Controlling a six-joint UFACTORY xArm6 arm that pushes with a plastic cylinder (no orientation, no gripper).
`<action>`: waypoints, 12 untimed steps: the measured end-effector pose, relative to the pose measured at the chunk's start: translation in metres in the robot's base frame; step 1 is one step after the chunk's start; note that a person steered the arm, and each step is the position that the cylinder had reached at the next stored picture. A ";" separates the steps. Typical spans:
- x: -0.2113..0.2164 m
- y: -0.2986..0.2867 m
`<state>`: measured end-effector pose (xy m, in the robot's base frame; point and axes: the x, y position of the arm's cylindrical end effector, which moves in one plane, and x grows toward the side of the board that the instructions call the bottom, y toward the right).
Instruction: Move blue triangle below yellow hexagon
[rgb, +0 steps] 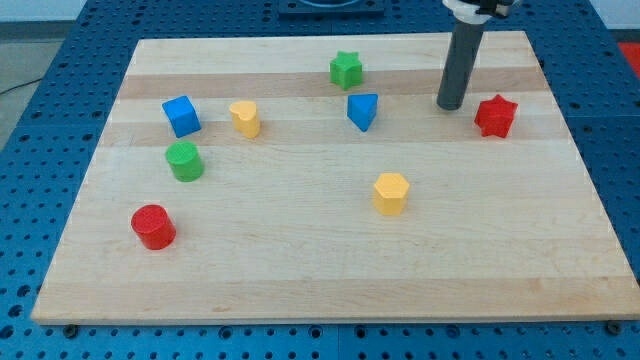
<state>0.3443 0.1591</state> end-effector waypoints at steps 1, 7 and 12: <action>0.016 0.022; -0.021 -0.011; 0.021 -0.125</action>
<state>0.3650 0.0343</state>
